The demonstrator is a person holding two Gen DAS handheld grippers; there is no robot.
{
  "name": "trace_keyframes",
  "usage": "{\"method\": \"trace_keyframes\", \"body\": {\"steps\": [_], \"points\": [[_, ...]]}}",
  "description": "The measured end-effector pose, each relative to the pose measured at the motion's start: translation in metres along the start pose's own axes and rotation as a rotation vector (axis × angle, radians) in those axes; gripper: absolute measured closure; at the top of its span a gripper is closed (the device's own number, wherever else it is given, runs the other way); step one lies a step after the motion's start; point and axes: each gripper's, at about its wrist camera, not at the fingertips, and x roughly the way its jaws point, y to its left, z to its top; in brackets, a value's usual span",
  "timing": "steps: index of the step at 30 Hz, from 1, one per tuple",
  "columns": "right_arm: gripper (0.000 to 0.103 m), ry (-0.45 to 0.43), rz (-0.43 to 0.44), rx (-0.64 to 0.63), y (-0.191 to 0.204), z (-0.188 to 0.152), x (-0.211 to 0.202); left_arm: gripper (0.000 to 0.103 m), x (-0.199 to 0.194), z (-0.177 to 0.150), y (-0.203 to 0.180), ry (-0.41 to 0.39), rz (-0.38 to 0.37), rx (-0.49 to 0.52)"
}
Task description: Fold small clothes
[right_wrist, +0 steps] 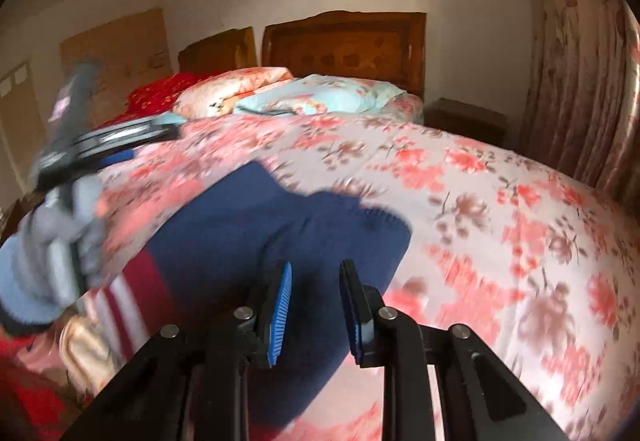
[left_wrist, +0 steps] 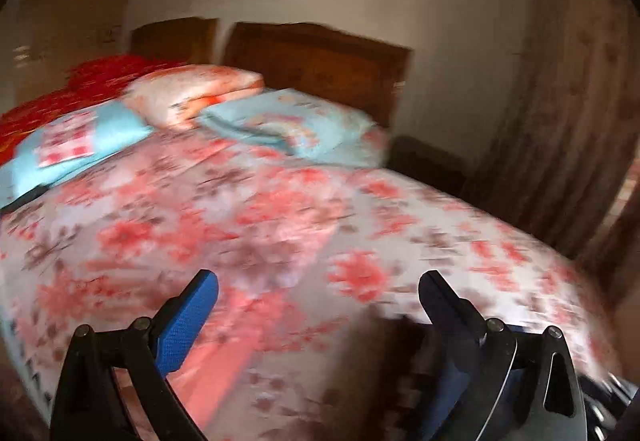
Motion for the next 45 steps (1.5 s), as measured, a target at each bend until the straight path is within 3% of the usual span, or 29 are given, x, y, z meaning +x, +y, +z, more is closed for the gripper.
{"method": "trace_keyframes", "body": {"steps": [3,5,7,9,12,14,16,18,21,24,25,27,28,29,32,34,37,40,42,44,45], "points": [[0.078,0.016,0.014,0.003,-0.006,0.016,0.027,0.000,-0.001,-0.002,-0.044,0.058,-0.173,0.127],[0.078,0.103,-0.003,0.005,-0.010,0.016,0.057,0.000,0.009,-0.007,-0.071,0.160,-0.363,0.163],[0.076,0.089,0.006,0.012,-0.009,0.020,0.065,0.000,0.026,-0.016,-0.092,0.254,-0.434,0.178],[0.075,0.086,0.009,0.008,-0.007,0.018,0.066,0.000,0.043,-0.023,-0.100,0.298,-0.446,0.206],[0.075,0.073,0.020,0.007,-0.011,0.015,0.064,0.000,0.079,-0.034,-0.089,0.368,-0.323,0.183],[0.075,0.065,0.032,0.018,-0.011,0.011,0.061,0.000,0.098,-0.039,-0.066,0.437,-0.257,0.073],[0.075,0.052,0.040,0.018,-0.008,0.009,0.059,0.000,0.094,-0.035,-0.053,0.405,-0.226,0.005],[0.075,0.037,0.031,0.012,-0.006,0.008,0.059,0.000,0.086,-0.033,-0.051,0.360,-0.208,0.013],[0.075,0.035,0.032,0.017,-0.006,0.009,0.060,0.000,0.071,-0.030,-0.058,0.336,-0.252,0.018],[0.075,0.008,0.021,0.058,-0.008,0.012,0.047,0.000,0.042,-0.014,-0.075,0.254,-0.397,0.031],[0.075,-0.015,0.029,0.068,-0.009,0.012,0.041,0.000,0.035,-0.010,-0.085,0.251,-0.483,0.054],[0.075,-0.044,0.017,0.066,-0.008,0.012,0.031,0.000,0.038,-0.008,-0.095,0.308,-0.585,0.066],[0.075,-0.040,0.007,0.061,-0.007,0.010,0.029,0.000,0.049,-0.011,-0.099,0.361,-0.597,0.059],[0.075,-0.030,0.008,0.059,-0.007,0.008,0.028,0.000,0.064,-0.015,-0.100,0.412,-0.544,0.059],[0.075,-0.007,0.008,0.052,-0.004,-0.001,0.028,0.000,0.097,-0.033,-0.086,0.469,-0.353,0.089],[0.075,-0.017,0.020,0.044,-0.003,-0.004,0.025,0.000,0.096,-0.039,-0.079,0.439,-0.362,0.092],[0.075,-0.026,-0.002,0.035,0.000,-0.002,0.021,0.000,0.088,-0.038,-0.080,0.405,-0.258,0.132],[0.075,-0.079,0.025,0.022,0.006,0.005,0.012,0.000,0.083,-0.037,-0.070,0.383,-0.213,0.115],[0.075,-0.050,0.020,-0.022,0.016,0.006,0.017,0.000,0.087,-0.038,-0.068,0.392,-0.201,0.113],[0.075,0.054,-0.008,-0.055,0.021,-0.002,0.038,0.000,0.088,-0.041,-0.066,0.399,-0.184,0.116],[0.075,0.046,-0.001,-0.059,0.023,-0.005,0.039,0.000,0.087,-0.042,-0.065,0.397,-0.175,0.119]]}}
